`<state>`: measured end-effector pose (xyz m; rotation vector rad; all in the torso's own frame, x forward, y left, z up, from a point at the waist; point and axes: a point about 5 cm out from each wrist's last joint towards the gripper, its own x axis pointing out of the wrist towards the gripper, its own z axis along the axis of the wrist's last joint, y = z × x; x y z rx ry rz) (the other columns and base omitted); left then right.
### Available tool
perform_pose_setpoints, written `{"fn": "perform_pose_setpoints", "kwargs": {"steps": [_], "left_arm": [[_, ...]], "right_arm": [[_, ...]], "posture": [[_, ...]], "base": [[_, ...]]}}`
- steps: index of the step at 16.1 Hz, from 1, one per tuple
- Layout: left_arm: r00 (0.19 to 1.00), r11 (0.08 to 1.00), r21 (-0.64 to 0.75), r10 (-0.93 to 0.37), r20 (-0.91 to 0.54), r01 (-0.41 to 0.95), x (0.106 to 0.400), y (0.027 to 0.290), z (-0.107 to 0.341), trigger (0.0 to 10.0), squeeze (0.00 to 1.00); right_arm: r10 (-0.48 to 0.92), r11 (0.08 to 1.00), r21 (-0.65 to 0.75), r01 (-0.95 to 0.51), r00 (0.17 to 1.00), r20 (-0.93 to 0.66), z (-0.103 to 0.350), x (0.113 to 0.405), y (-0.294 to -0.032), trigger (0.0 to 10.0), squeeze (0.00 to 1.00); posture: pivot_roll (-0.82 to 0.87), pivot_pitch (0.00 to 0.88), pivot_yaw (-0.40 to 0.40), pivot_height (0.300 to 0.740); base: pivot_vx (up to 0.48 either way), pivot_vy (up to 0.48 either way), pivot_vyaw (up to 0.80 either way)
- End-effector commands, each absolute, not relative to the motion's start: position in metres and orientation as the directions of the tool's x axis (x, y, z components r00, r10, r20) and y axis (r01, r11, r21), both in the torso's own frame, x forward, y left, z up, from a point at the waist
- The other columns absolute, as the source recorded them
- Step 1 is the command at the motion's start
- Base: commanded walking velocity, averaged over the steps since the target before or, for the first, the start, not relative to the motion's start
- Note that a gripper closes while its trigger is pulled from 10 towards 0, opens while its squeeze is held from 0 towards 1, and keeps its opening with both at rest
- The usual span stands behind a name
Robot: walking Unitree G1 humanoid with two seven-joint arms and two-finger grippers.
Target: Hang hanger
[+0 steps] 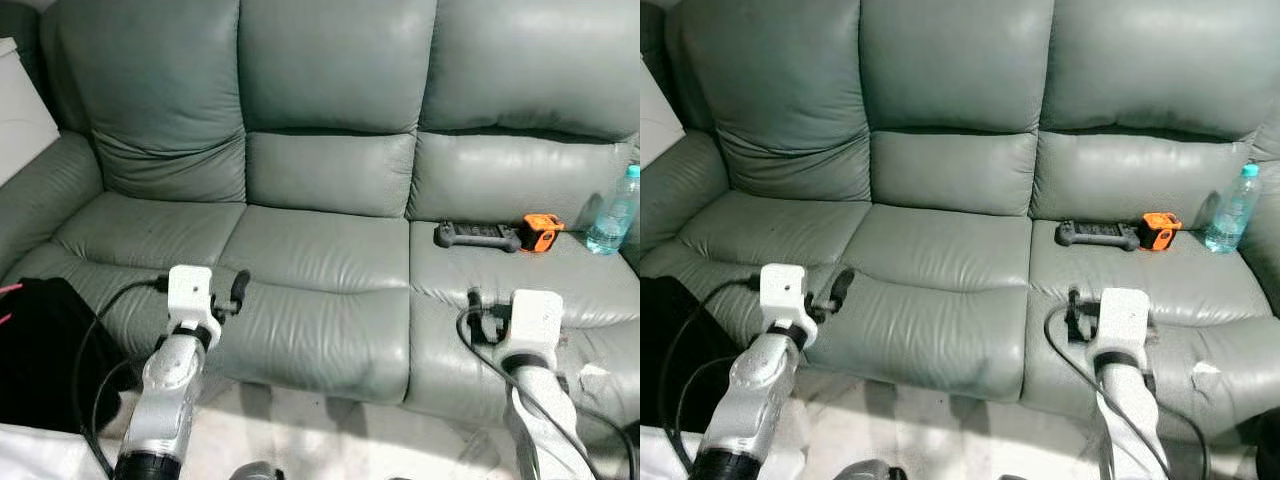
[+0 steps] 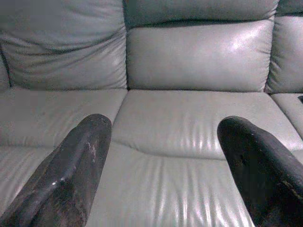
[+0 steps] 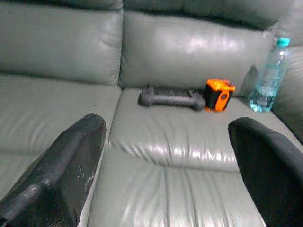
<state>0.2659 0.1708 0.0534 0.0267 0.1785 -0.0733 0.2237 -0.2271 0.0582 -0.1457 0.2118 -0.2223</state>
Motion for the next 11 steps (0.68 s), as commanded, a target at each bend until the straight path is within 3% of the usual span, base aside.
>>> {"fn": "perform_pose_setpoints", "kwargs": {"steps": [1, 2, 5, 7, 11], "left_arm": [[0.983, 0.999, 0.027, -0.041, -0.177, 0.047, 0.264, 0.177, 0.055, 10.0, 0.0], [0.985, 0.999, 0.027, -0.034, -0.17, 0.039, 0.264, 0.178, 0.057, 10.0, 0.0], [0.991, 1.0, 0.014, 0.001, -0.137, 0.001, 0.272, 0.18, 0.067, 10.0, 0.0], [0.992, 0.998, 0.045, -0.044, -0.114, 0.049, 0.275, 0.173, 0.074, 10.0, 0.0], [0.992, 0.999, 0.04, -0.012, -0.129, 0.018, 0.273, 0.178, 0.072, 10.0, 0.0]], "right_arm": [[-0.197, 0.972, -0.162, 0.169, 0.963, -0.181, 0.063, 0.224, -0.223, 10.0, 0.0], [-0.172, 0.976, -0.164, 0.144, 0.971, -0.167, 0.066, 0.224, -0.22, 10.0, 0.0], [-0.105, 0.979, -0.185, 0.086, 0.99, -0.093, 0.076, 0.239, -0.207, 10.0, 0.0], [-0.041, 0.977, -0.211, 0.029, 0.998, -0.053, 0.086, 0.251, -0.202, 10.0, 0.0], [-0.051, 0.979, -0.202, 0.04, 0.997, -0.053, 0.085, 0.248, -0.206, 10.0, 0.0]], "posture": [[-0.07, 0.0, 0.01, 0.74], [-0.07, 0.0, 0.014, 0.74], [-0.07, 0.0, 0.054, 0.74], [-0.06, 0.0, 0.068, 0.74], [-0.07, 0.0, 0.08, 0.74]], "base": [[0.0, 0.0, 0.0], [0.0, 0.0, 0.0], [0.0, 0.0, 0.8], [0.0, 0.0, 0.8], [0.0, 0.0, 0.8]]}}
